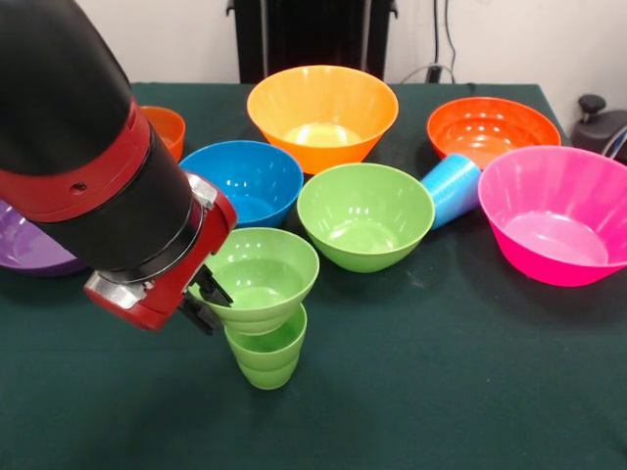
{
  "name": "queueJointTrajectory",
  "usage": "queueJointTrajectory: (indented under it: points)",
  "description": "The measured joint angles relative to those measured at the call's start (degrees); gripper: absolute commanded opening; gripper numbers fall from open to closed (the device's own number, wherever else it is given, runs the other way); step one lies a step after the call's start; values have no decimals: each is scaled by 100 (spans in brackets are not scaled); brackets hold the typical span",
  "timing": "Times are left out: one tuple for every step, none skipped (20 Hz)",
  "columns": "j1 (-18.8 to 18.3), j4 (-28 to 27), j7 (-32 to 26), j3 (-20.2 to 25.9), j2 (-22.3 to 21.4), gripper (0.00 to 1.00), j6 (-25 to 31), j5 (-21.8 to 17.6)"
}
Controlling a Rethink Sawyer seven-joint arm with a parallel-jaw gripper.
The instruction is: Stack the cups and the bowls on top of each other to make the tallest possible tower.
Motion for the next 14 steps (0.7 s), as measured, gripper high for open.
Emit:
queueJointTrajectory:
  points:
    - [10,0,0,-58,-4,0,0,58]
    - [16,0,0,-87,-6,0,-5,86]
    - [19,0,0,-100,-8,0,-7,95]
    - [32,0,0,-156,-14,0,-27,133]
    - [40,1,0,-184,-17,0,-44,160]
    - [49,1,1,-204,-20,0,-65,191]
    - [57,1,1,-224,-22,0,-86,223]
    - [66,0,1,-238,-24,0,-107,245]
    - [73,1,1,-251,-26,0,-126,260]
    - [89,1,1,-275,-31,0,-160,279]
    - [111,0,1,-304,-36,0,-197,286]
    - [131,-1,1,-327,-40,0,-226,286]
    - [171,-8,1,-354,-41,0,-265,286]
    - [204,-17,2,-362,-39,0,-280,286]
